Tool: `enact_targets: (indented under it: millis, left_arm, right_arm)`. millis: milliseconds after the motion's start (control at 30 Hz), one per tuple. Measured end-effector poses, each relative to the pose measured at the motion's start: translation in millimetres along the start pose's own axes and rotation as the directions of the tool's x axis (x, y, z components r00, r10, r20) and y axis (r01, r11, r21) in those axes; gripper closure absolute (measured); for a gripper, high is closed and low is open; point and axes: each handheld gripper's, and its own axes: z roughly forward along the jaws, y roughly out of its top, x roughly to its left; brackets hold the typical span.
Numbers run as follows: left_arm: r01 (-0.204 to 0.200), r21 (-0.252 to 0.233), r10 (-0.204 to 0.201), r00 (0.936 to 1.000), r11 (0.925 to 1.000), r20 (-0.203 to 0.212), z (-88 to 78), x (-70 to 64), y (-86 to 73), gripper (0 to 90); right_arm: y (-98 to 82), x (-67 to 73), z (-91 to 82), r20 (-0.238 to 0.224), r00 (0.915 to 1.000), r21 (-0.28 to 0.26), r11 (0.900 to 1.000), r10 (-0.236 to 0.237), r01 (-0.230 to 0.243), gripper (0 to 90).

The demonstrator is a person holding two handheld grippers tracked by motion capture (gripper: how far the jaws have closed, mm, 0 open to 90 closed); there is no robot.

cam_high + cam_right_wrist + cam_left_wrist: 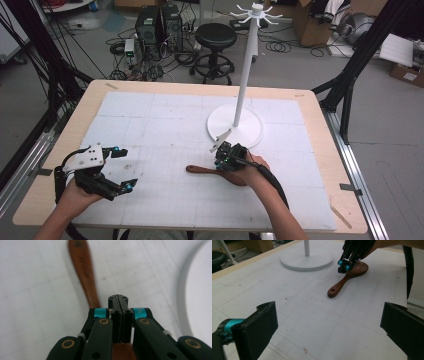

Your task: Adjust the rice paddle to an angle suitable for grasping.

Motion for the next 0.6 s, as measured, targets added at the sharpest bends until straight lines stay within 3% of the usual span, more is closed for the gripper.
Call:
enact_targets:
  millis: [333, 400, 600]
  left_arm:
    - [0.001, -0.001, -0.001, 1.0000, 1.0000, 0.001, 0.2, 0.2, -0.1, 1.7]
    - [0.000, 0.000, 0.000, 1.0000, 1.0000, 0.002, 0.3, 0.2, -0.1, 1.7]
    - [0.002, -0.001, -0.002, 1.0000, 1.0000, 0.000, 0.3, 0.6, -0.1, 1.7]
  right_arm:
    - [-14.1, -16.5, 1.4, 0.088, 0.9960, 0.086, 0.996, 0.010, -0.018, 90.0]
    - [-16.3, -19.2, 0.4, 0.085, 0.9960, 0.094, 0.995, 0.029, -0.037, 90.0]
    - [-19.0, -18.6, -1.6, 0.070, 0.9973, 0.115, 0.993, 0.024, -0.032, 90.0]
